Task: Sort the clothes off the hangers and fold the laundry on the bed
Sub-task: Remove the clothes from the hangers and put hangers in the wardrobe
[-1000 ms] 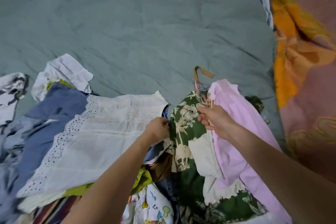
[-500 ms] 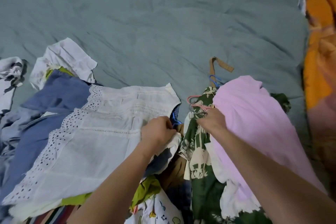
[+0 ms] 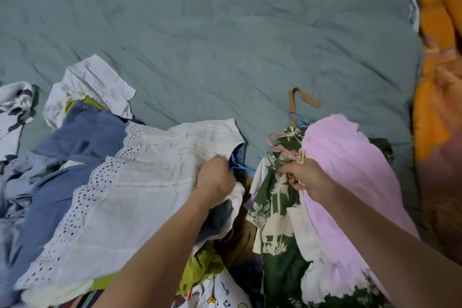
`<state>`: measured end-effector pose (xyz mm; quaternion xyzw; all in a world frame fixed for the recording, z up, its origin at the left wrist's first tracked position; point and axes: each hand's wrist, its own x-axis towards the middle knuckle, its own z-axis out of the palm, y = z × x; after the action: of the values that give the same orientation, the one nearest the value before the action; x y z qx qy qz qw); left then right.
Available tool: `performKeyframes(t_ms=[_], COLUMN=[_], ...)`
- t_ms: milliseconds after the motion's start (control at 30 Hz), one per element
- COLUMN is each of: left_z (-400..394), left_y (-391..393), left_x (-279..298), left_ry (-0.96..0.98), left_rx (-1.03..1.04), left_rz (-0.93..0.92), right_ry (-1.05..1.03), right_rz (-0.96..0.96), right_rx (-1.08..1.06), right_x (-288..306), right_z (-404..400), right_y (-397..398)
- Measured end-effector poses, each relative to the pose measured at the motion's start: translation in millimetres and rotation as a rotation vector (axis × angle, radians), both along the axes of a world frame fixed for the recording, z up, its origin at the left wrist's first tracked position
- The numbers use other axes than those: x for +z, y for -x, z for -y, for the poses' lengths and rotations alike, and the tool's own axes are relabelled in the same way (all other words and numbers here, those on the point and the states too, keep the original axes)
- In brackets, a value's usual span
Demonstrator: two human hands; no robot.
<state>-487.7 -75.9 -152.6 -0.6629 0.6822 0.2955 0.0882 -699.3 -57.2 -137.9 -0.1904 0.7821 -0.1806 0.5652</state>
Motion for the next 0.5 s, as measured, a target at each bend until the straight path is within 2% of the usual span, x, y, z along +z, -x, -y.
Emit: performKeyframes(t_ms=[67, 133, 200, 267, 433, 500], left_z=[3.1, 15.2, 33.6, 45.3, 47.3, 40.8], left_y=[-15.3, -33.9, -53.1, -65.2, -56.2, -45.8], left_x=[7.0, 17.6, 35.8, 61.4, 121.6, 140.7], left_ry=[0.077, 0.161, 0.192, 0.127, -0.060, -0.098], left_rx=[0.129, 0.370, 0.563, 0.701, 0.743, 0.720], left_rz=[-0.069, -0.214, -0.431, -0.696, -1.231, -1.290], right_ry=[0.058, 0.082, 0.079, 0.076, 0.152, 0.192], right_rz=[0.087, 0.125, 0.141, 0.150, 0.267, 0.300], right_rx=[-0.068, -0.105, -0.128, -0.133, -0.143, -0.154], right_x=[12.8, 23.6, 32.1, 42.4, 67.1, 78.5], right_z=[8.1, 13.4, 17.3, 20.3, 23.7, 24.5], right_y=[-1.9, -2.1, -3.2, -8.1, -29.9, -36.7])
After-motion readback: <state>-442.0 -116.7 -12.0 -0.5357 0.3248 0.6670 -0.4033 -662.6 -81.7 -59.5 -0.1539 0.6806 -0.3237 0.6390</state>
